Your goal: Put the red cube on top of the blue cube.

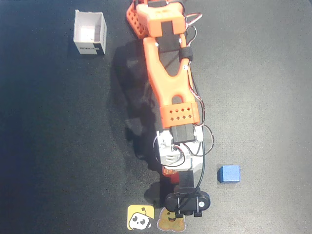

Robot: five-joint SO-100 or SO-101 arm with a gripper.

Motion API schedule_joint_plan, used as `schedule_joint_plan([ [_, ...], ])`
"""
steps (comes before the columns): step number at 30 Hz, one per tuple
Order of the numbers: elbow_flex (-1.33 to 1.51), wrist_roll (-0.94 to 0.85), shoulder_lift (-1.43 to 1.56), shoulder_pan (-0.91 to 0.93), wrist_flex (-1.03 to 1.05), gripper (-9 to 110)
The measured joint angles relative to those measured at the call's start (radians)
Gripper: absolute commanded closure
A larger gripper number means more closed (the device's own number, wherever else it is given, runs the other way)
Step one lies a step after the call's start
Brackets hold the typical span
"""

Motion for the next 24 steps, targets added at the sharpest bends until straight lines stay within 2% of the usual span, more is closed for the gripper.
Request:
schedule_joint_plan([
  [8,-0.011,0.000,0.006,0.015,0.051,97],
  [24,-0.316,-0.063,0.021,-0.049,0.264,97],
])
